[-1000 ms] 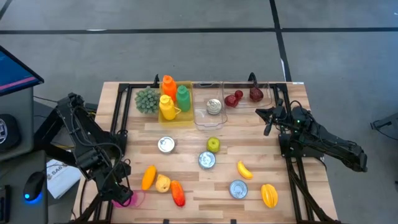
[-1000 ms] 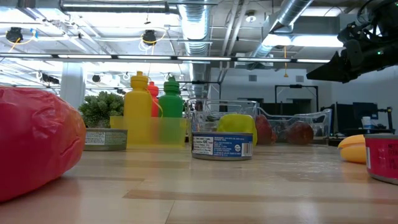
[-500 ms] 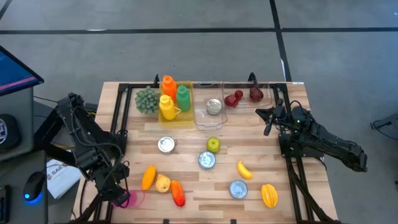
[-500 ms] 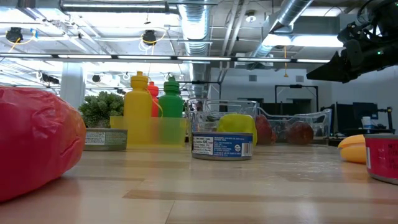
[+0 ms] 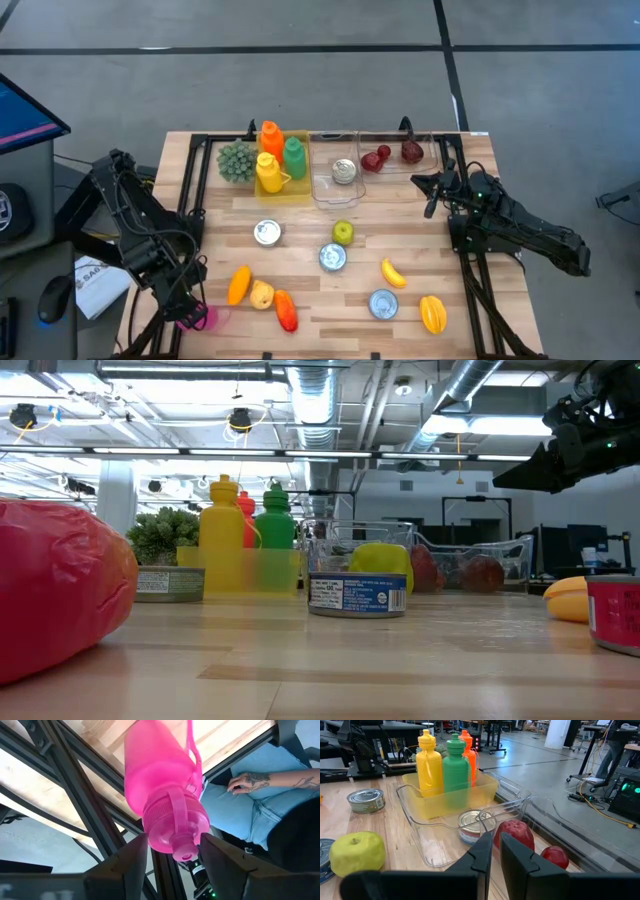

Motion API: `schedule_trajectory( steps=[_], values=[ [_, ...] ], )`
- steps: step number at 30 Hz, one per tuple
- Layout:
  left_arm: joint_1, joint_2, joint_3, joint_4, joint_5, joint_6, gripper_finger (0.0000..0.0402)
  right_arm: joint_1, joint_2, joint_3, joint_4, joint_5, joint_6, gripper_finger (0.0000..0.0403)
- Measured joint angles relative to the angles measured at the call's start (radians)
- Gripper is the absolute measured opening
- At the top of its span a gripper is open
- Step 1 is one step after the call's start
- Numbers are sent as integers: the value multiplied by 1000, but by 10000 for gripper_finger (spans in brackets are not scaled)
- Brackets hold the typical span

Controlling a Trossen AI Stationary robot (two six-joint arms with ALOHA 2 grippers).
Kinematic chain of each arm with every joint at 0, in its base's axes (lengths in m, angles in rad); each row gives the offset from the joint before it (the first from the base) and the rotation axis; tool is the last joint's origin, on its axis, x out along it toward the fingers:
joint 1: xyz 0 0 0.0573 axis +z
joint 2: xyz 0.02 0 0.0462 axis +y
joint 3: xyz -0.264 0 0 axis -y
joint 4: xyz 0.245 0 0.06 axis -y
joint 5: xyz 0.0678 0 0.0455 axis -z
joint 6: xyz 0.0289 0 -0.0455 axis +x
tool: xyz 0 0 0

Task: Pick & Place Food Item
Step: Put the pink bottle into the yellow bin

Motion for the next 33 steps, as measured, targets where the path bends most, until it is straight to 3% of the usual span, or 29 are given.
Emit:
schedule_trajectory(
  steps=[16,33],
  values=[
    [0,0,0,4,0,-4,133,0,0,0,0,0,0,33],
    [0,0,2,1,16,-2,65,0,0,0,0,0,0,33]
  ],
)
